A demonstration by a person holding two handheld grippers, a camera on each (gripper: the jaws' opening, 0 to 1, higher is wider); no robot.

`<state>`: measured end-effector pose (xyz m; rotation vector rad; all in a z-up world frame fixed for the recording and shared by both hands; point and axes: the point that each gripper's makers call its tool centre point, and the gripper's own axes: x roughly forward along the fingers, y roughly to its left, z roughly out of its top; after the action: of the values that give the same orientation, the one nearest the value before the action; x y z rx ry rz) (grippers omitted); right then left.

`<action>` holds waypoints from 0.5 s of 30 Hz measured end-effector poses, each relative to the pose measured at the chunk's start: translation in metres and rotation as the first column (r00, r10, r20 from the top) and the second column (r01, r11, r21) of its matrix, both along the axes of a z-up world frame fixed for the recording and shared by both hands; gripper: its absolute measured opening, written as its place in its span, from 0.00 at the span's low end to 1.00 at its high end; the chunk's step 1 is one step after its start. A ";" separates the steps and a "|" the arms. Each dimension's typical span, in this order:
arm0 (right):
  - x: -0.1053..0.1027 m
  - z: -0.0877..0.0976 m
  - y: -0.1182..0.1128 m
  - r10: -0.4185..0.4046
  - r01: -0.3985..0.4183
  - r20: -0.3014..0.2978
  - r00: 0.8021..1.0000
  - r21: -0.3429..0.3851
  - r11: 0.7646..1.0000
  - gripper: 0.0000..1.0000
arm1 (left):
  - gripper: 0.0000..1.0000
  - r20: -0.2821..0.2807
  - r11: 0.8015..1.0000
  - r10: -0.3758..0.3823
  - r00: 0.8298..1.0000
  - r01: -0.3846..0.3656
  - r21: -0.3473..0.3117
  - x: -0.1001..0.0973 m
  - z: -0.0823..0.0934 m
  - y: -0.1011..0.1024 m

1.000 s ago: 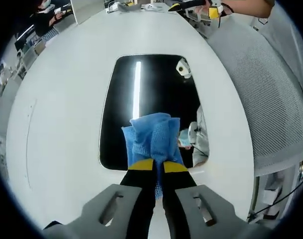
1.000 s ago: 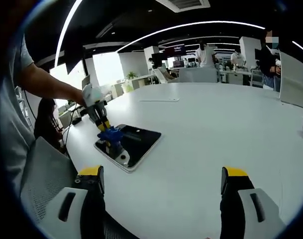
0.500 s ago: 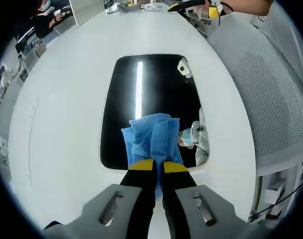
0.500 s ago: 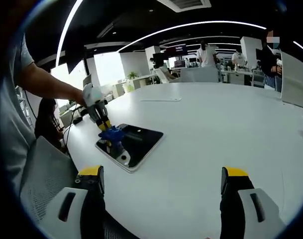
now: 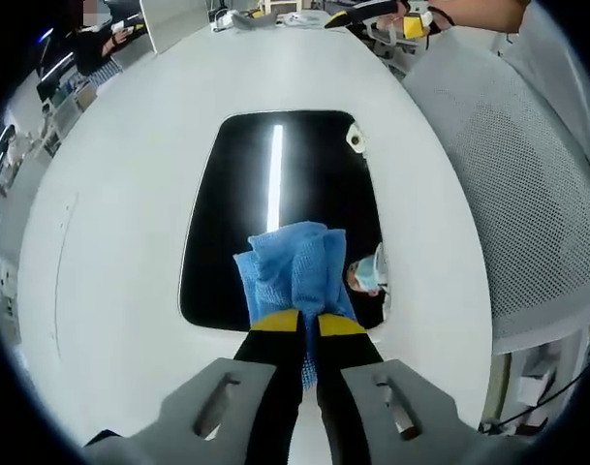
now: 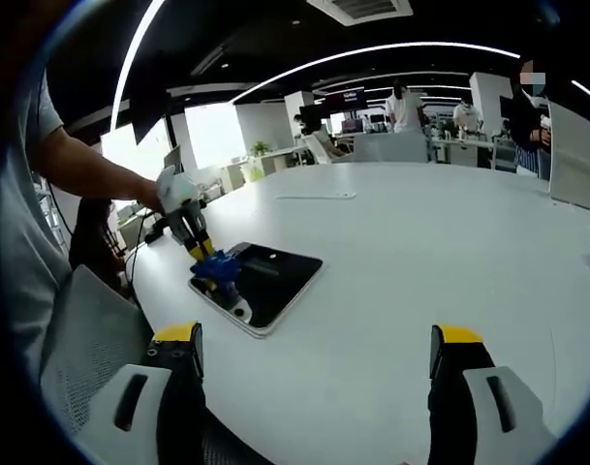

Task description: Wipe the mirror surface with the cleaning cloth until all visible marks leave the cleaned area.

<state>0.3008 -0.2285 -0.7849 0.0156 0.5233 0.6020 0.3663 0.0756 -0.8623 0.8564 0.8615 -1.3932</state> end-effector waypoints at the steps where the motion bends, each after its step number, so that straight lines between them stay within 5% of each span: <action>1: 0.000 0.000 0.000 0.000 0.000 0.001 1.000 0.000 1.000 0.96 | 0.01 -0.002 1.000 -0.001 1.000 0.001 -0.001 -0.002 0.000 0.000; 15: -0.008 -0.002 -0.002 -0.002 0.002 0.000 1.000 -0.002 1.000 0.96 | 0.01 -0.019 0.999 -0.036 0.999 0.036 0.004 -0.022 0.000 -0.003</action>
<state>0.2933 -0.2307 -0.7873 0.0137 0.5239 0.5994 0.3447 0.0729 -0.8621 0.8669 0.8673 -1.4334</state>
